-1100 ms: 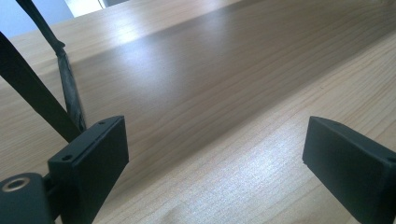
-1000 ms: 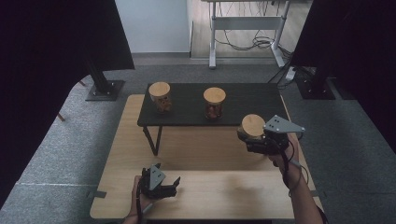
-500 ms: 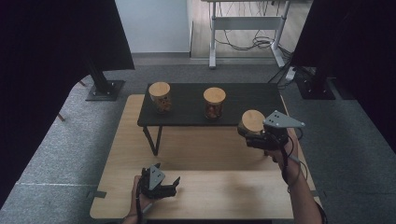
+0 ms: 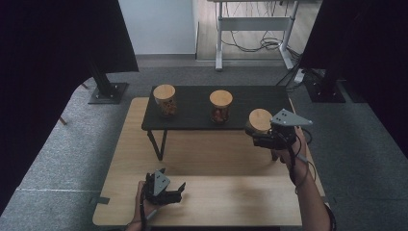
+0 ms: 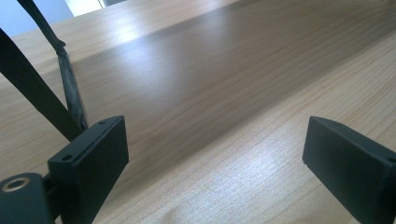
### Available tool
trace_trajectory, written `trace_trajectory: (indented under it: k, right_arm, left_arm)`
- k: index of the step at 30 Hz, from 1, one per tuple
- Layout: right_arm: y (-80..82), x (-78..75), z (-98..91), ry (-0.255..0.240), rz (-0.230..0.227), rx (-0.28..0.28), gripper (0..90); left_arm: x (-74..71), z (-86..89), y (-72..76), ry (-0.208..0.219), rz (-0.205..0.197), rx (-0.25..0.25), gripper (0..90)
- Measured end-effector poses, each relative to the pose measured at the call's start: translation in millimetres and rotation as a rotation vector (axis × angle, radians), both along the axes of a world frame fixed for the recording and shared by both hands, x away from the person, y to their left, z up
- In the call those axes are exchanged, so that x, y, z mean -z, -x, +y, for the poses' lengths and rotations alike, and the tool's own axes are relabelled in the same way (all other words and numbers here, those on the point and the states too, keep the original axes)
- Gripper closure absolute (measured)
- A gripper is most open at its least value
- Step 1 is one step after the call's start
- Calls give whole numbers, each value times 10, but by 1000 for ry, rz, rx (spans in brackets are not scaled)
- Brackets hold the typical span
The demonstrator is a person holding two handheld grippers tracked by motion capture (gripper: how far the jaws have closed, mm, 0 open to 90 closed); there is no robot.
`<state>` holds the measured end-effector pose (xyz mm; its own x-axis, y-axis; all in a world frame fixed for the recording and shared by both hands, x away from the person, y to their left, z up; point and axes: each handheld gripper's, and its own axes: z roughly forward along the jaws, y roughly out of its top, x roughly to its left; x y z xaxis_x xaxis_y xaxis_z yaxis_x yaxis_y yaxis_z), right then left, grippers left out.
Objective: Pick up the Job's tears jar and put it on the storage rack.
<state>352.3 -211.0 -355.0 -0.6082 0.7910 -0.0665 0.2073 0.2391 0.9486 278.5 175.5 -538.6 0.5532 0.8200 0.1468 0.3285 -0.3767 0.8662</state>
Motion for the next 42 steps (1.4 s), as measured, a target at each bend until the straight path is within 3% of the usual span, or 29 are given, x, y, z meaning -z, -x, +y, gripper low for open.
trace_trajectory:
  k: [25, 37, 42]
  right_arm:
    - [-211, -61, -26, 5, 2, 31, 243]
    - [-303, -95, -116, -25, -7, 60, 243]
    - [-360, -86, -102, -7, -4, 62, 244]
  left_arm:
    - [-2, 20, -8, -1, 1, -7, 64]
    - [-5, 33, -11, 4, 2, -12, 64]
    - [1, 34, -16, 1, 5, -11, 64]
